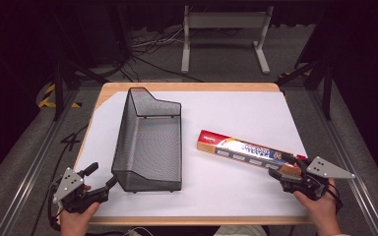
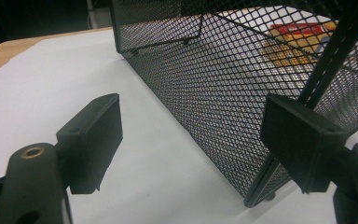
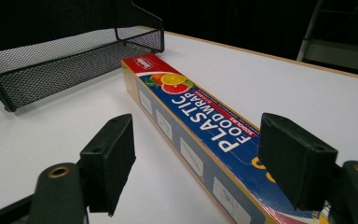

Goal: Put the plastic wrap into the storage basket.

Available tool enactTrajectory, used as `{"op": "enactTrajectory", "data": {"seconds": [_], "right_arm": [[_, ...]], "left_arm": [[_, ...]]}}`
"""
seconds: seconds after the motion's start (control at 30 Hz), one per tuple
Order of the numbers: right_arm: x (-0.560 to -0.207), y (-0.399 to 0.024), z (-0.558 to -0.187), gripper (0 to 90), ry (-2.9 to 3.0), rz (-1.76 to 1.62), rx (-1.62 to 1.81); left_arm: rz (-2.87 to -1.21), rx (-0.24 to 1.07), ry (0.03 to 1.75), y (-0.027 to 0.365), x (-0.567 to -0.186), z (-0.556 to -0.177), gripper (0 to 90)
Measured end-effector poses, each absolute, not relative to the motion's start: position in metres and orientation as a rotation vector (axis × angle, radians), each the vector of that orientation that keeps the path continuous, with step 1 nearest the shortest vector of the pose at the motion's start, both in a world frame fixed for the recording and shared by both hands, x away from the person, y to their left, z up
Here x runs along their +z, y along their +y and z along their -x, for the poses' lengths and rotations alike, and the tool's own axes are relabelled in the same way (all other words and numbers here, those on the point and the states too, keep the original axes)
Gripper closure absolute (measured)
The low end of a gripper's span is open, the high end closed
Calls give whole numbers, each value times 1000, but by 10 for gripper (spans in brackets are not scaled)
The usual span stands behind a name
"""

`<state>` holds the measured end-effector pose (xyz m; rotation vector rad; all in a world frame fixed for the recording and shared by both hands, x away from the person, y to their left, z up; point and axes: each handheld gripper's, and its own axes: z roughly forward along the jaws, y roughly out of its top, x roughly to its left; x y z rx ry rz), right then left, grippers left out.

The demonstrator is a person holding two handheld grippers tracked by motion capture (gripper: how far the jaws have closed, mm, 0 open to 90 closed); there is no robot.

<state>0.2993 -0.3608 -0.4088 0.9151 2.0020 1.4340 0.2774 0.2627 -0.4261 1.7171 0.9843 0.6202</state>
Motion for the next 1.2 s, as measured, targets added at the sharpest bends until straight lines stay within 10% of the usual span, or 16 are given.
{"op": "enactTrajectory", "data": {"seconds": [0.5, 0.87, 1.2], "right_arm": [[-399, -349, -301, 429, 2072, -867, 1404], [-381, -304, -320, 895, 2283, -750, 1374], [-376, -259, -339, 900, 2368, -659, 1353]], "left_arm": [[-1714, 624, 991, 262, -427, -278, 216], [-1712, 627, 995, 260, -427, -280, 218], [-1712, 629, 996, 261, -427, -281, 220]]}}
